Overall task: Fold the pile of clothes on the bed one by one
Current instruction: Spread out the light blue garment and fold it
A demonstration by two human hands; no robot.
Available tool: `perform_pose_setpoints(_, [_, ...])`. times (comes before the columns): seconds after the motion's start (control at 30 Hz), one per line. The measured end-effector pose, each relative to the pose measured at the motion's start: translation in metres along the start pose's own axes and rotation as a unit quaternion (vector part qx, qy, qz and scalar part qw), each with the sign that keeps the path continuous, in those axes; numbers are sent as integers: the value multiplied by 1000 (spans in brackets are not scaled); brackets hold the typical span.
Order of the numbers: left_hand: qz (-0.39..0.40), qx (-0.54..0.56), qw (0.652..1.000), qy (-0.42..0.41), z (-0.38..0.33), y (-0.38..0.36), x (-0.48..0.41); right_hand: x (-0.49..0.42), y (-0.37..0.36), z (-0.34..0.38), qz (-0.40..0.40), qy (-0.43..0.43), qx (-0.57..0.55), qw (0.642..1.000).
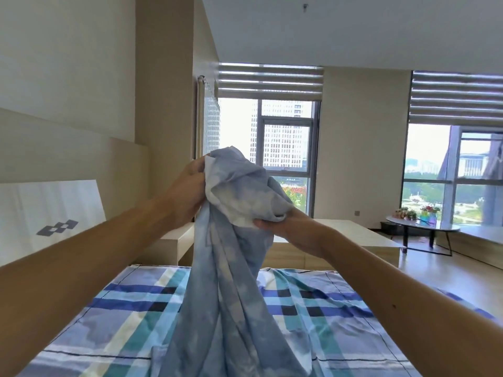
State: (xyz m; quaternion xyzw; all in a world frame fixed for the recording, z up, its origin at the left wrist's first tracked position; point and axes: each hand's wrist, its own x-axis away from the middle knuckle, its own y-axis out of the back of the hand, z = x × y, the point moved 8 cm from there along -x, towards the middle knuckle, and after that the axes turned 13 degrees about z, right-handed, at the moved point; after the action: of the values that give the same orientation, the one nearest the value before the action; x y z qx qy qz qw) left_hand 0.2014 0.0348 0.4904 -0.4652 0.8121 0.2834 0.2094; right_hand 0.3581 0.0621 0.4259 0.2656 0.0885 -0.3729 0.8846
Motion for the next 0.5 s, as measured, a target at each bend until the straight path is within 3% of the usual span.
perform_pose_setpoints(0.13, [-33, 3, 999, -8, 8, 12, 16, -8, -8, 6, -7, 63, -104, 993])
perform_pose_setpoints(0.23, [-60, -15, 998, 8, 30, 19, 25, -8, -11, 4, -60, 72, -108, 990])
perform_pose_setpoints(0.33, [-71, -17, 990, 124, 73, 27, 40, -9, -4, -13, -113, 47, -78, 989])
perform_pose_setpoints(0.43, [-36, -48, 958, 280, 108, 29, 47, -14, 9, -41, -148, -29, -20, 988])
perform_pose_setpoints(0.5, [-48, -153, 943, 291, 94, 36, 15, -19, 31, -33, -188, -51, 29, 980])
